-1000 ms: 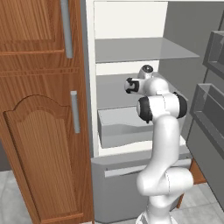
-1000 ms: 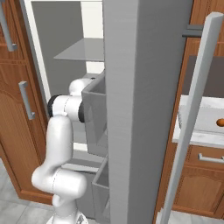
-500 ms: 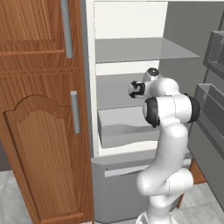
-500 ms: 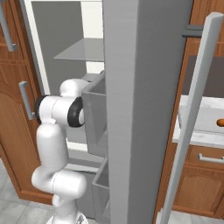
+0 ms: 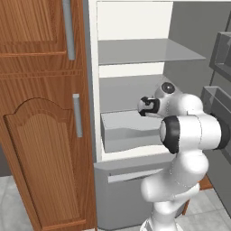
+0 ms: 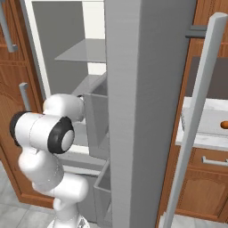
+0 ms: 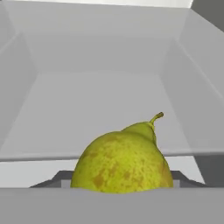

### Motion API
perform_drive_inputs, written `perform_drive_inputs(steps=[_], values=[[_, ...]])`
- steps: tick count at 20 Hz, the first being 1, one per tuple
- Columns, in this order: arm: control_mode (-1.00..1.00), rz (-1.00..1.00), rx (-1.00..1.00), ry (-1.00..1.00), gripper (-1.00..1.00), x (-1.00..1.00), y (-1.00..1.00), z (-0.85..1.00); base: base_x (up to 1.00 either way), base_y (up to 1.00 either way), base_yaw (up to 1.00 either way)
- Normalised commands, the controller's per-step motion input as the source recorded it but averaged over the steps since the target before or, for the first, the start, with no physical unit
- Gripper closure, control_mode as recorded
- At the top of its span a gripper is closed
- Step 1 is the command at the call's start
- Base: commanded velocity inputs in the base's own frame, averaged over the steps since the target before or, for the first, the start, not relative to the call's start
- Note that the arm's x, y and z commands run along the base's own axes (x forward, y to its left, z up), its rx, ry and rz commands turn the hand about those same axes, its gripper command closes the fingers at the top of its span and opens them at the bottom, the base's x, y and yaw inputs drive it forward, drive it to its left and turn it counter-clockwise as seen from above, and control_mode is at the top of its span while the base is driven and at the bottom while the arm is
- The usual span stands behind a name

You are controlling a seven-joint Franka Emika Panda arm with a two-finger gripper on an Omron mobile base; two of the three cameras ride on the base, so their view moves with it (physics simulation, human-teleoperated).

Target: Pick the tangerine and pear from the fridge and place them inside the tupperware on the counter.

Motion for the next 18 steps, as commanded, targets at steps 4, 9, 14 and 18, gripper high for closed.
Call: perform_drive_inputs(steps=[4, 9, 14, 18], values=[[-1.0, 0.02, -0.06, -0.08, 1.0, -1.0, 0.27, 0.61, 0.0, 0.0, 0.0], [-1.0, 0.08, -0.08, 0.0, 1.0, -0.95, 0.51, 0.88, 0.0, 0.0, 0.0], [-1.0, 0.14, -0.07, 0.12, 1.0, -0.82, 0.56, 1.0, 0.0, 0.0, 0.0], [-1.0, 0.19, -0.07, 0.16, 1.0, -0.87, 0.49, 0.93, 0.0, 0.0, 0.0]])
